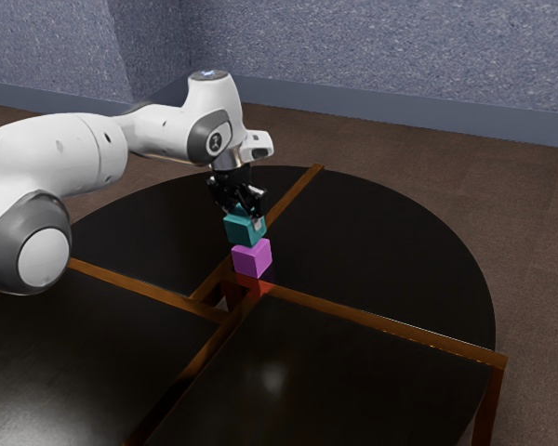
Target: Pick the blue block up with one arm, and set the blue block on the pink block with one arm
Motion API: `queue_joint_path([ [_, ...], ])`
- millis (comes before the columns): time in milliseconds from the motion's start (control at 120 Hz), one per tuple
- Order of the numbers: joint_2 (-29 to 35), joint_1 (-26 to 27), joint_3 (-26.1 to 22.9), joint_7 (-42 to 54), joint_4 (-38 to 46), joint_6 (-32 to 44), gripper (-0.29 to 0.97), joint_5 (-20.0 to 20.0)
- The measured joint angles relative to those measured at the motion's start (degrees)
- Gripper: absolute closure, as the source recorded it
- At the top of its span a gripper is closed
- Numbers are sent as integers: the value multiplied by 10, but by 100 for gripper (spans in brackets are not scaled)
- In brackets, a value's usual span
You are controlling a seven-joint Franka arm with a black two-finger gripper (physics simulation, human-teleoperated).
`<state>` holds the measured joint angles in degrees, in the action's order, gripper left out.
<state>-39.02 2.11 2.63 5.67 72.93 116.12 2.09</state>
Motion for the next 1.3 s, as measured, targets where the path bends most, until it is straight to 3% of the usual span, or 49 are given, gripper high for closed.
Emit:
queue_joint_path([
  [325,-4,0,0,0,0,2,33,3],
  [600,-2,0,-1,2,0,1,10,7],
  [892,92,1,0,4,-3,-54,3,8],
  [1300,108,1,-5,4,-4,-84,0,17],
])
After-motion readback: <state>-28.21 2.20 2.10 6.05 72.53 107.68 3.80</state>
